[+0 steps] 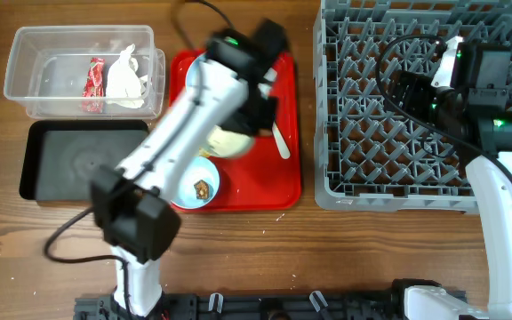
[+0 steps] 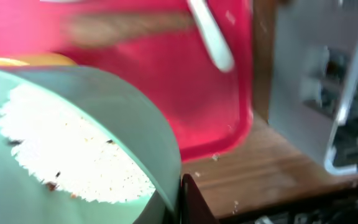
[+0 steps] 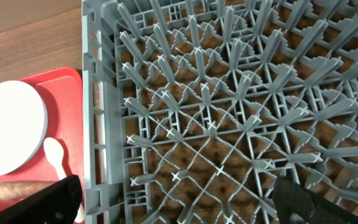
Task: Sort waste into correct bins and load items into the dishwasher rack
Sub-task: 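Tip the green bowl over the black tray to pour out rice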
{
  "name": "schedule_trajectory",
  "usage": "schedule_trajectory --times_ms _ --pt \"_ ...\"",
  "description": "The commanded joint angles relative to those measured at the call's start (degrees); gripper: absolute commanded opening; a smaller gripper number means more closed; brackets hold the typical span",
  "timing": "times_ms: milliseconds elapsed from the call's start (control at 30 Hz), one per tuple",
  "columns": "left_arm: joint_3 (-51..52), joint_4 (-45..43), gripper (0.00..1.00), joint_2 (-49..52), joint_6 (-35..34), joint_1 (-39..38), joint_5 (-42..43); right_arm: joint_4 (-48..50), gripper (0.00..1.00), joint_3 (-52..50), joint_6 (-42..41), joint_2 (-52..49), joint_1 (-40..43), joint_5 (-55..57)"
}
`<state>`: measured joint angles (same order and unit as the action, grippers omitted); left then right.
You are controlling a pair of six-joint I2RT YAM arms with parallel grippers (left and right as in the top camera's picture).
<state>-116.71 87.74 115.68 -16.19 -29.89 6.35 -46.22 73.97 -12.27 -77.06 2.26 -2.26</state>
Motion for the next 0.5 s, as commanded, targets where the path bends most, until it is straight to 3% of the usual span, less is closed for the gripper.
schedule_trajectory --times_ms 0,200,367,467 --pt "-1.3 1.1 0.04 -3.0 2.5 11.3 2.0 0.1 1.00 1.2 -3.4 -0.6 0.1 0.8" --pt "-0.2 4.4 0.04 -3.0 10.1 29.8 4.6 -0.1 1.00 1.1 -3.4 -0.6 0.1 0.8" --pt "8.9 1.4 0.04 -3.0 20.6 43.0 15.5 -0.3 1.00 1.1 -3.4 -0.7 0.1 0.8" --pt "16.9 -4.8 0.04 -3.0 26.6 49.5 27.6 -0.3 1.00 1.1 -3.4 -0.7 0.1 0.8"
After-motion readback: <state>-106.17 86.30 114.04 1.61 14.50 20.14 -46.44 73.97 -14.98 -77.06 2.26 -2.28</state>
